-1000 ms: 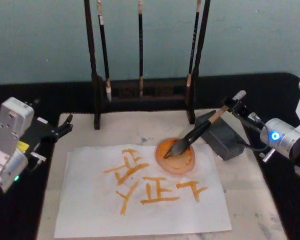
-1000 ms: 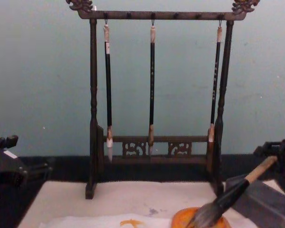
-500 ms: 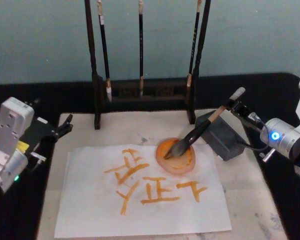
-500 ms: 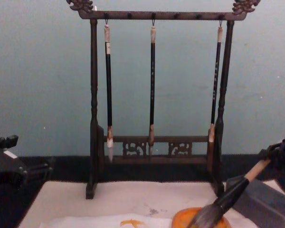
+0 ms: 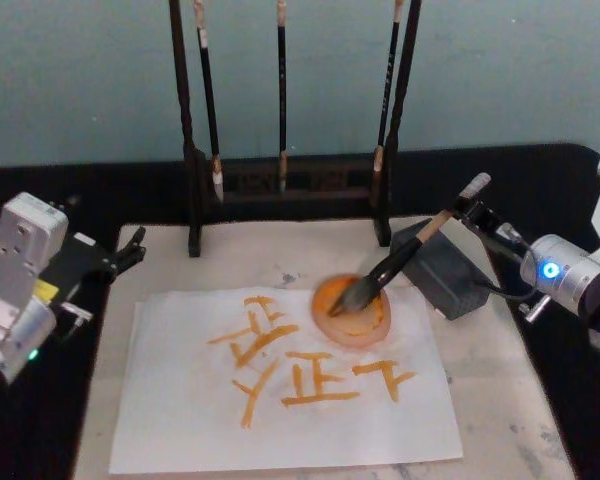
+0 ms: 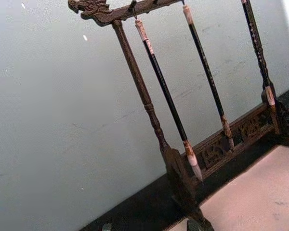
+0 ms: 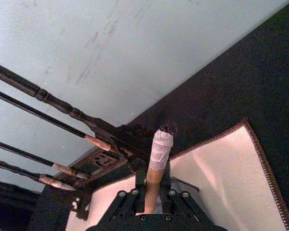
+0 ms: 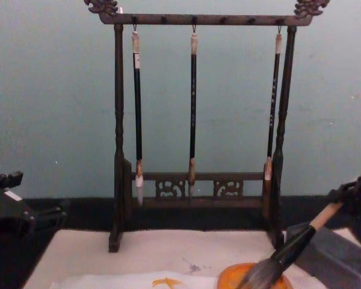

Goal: Pick up the brush from the inkstone, write on the paper, then place the brush back to its original position.

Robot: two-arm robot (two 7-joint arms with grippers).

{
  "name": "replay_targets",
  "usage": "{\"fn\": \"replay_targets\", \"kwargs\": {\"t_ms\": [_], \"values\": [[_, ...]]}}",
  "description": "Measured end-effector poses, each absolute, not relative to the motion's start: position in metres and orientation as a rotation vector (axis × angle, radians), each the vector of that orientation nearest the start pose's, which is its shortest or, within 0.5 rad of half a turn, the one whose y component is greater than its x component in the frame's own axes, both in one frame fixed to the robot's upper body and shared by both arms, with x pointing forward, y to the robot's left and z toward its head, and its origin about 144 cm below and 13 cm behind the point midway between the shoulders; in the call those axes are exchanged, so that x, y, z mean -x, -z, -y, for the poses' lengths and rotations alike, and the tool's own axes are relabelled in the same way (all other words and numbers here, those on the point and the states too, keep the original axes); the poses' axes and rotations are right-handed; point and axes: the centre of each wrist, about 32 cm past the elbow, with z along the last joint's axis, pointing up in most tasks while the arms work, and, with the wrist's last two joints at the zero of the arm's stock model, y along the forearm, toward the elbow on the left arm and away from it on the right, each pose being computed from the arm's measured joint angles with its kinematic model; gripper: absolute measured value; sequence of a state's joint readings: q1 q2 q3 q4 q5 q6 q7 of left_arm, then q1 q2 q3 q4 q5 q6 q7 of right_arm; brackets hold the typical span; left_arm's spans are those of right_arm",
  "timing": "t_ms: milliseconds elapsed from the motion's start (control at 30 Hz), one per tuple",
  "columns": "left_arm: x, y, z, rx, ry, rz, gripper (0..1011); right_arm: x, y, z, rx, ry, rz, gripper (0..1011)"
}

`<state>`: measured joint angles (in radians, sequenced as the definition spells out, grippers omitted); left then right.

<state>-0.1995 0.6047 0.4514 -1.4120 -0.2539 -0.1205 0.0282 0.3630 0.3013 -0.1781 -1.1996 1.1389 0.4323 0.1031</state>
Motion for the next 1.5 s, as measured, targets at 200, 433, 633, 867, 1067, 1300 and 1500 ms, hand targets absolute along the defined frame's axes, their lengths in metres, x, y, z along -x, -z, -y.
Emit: {"fn": "replay_targets", "kwargs": {"t_ms": [200,433,633,867,1067,1300,1500], "values": [[-0.489,-1.14,-0.31,-0.304,-1.248,0.285,1009,-0.551,-1.163,0.294,-0.292,1.143,-0.901,178],[-0.489,-1.14,-0.31,-0.304,-1.248,0.285,1010,-0.544,-1.172,0.288,-0.317,1.123,-0.837,177],[-0.489,-1.14,-0.31,-0.304,-1.248,0.285,1010,-0.538,-1.18,0.283,-0.325,1.112,-0.754,176],[-0.489,-1.14,-0.31,-0.304,-1.248,0.285,1010,-0.53,-1.19,0.276,-0.314,1.081,-0.619,176],[-0.489,-1.14,-0.31,-0.304,-1.248,0.285,1010,-0.52,-1.199,0.27,-0.291,1.056,-0.484,176],[-0.489,-1.14,-0.31,-0.304,-1.248,0.285,1010,-0.505,-1.208,0.264,-0.258,1.014,-0.291,176],[-0.489,-1.14,-0.31,-0.304,-1.248,0.285,1010,-0.494,-1.211,0.264,-0.213,0.972,-0.153,176]]}}
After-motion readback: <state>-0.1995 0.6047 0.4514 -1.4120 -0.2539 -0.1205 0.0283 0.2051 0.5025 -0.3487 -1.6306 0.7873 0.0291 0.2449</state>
